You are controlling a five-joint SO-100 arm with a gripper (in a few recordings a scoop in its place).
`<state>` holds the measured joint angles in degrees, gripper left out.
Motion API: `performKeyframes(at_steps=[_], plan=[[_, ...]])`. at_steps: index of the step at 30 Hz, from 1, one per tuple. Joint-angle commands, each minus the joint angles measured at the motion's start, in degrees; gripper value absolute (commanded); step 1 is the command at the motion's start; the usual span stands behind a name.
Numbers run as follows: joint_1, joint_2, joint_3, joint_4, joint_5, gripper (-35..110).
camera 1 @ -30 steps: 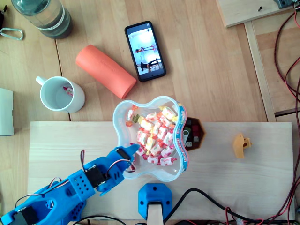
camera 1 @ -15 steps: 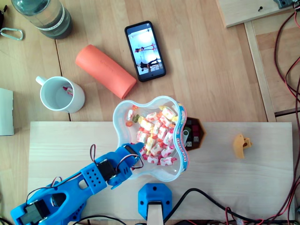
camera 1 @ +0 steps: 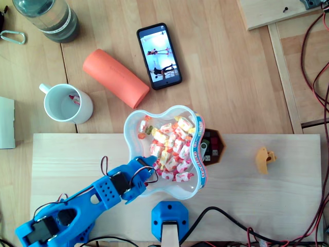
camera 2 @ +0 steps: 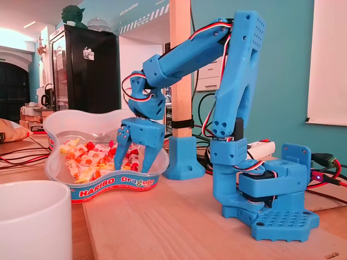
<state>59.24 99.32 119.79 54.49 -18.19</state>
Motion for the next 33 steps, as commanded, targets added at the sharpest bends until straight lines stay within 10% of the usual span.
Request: performKeyframes(at_steps=[1,33], plan=[[1.0,1.1,-2.5,0.2,0.1,27],[1.3,0.0,-2.0,-4.0,-0.3,27]])
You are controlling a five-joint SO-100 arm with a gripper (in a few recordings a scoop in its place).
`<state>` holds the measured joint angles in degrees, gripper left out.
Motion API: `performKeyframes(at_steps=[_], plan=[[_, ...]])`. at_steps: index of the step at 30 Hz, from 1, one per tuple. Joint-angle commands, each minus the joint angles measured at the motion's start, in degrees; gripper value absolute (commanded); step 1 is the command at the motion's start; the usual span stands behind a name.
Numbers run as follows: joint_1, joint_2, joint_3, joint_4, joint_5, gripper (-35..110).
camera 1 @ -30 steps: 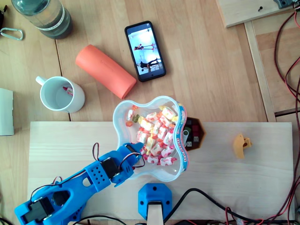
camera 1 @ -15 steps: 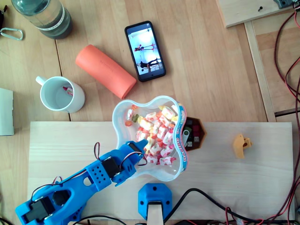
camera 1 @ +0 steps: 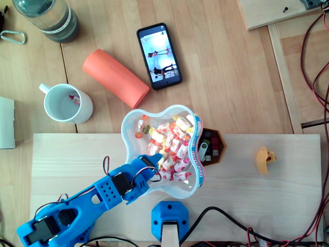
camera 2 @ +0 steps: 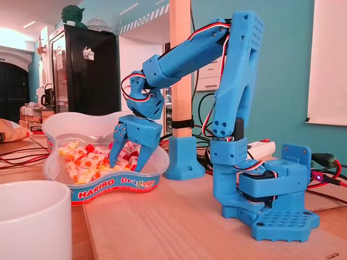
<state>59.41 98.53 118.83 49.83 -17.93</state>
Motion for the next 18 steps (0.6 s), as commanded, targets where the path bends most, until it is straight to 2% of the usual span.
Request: performKeyframes(at_steps=[1,18], plan=[[1.1,0.8,-1.1,0.7,-0.5,27],[1.2,0.9,1.6,0.8,-0.9,27]])
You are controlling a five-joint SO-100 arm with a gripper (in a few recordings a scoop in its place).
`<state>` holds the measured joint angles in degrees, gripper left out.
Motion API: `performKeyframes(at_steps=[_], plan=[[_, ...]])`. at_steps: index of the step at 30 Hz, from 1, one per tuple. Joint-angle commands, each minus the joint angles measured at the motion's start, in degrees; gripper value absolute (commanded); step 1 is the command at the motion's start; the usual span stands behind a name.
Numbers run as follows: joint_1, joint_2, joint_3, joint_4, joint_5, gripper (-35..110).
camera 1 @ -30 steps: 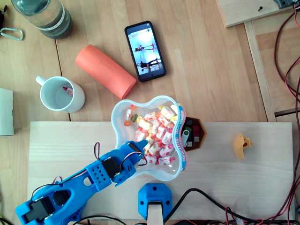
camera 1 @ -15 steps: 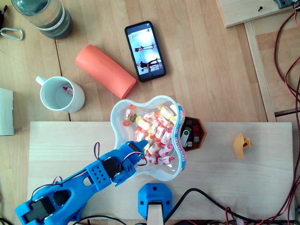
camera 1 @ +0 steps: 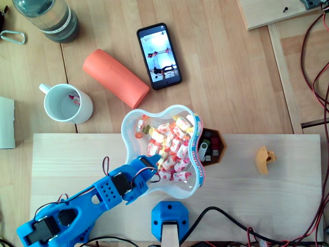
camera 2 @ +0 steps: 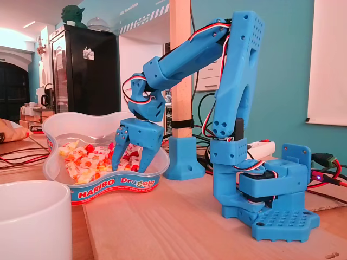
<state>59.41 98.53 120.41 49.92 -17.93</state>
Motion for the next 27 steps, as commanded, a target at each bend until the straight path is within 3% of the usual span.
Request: performKeyframes(at_steps=[1,27], plan=[[1.2,0.9,0.1,0.7,-0.9,27],[1.2,0.9,1.6,0.7,-1.1,27]])
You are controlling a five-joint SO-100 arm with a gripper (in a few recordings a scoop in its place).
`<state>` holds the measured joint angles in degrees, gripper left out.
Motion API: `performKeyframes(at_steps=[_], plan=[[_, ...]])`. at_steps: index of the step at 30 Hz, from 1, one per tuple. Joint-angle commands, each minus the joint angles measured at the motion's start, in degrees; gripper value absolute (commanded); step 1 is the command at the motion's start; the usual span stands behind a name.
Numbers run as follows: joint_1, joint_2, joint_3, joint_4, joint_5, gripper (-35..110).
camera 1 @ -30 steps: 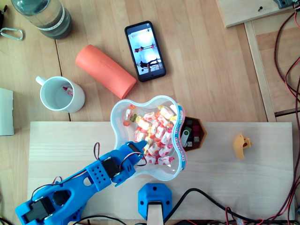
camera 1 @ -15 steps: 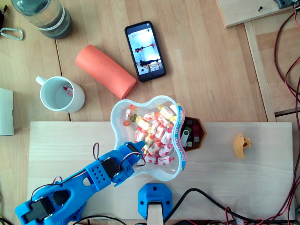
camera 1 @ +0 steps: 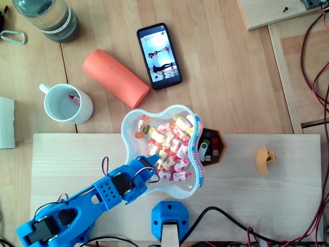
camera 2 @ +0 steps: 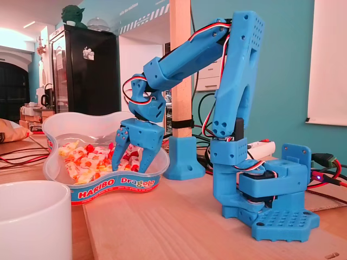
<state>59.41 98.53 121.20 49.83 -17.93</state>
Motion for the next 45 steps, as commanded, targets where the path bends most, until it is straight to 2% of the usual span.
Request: performKeyframes(at_steps=[1,35,45], plan=[[1.2,0.9,0.7,0.8,-1.1,27],[0.2,2.1,-4.2,1.0,-0.3,27],[0.2,1.8,-8.0,9.8,-0.9,27]])
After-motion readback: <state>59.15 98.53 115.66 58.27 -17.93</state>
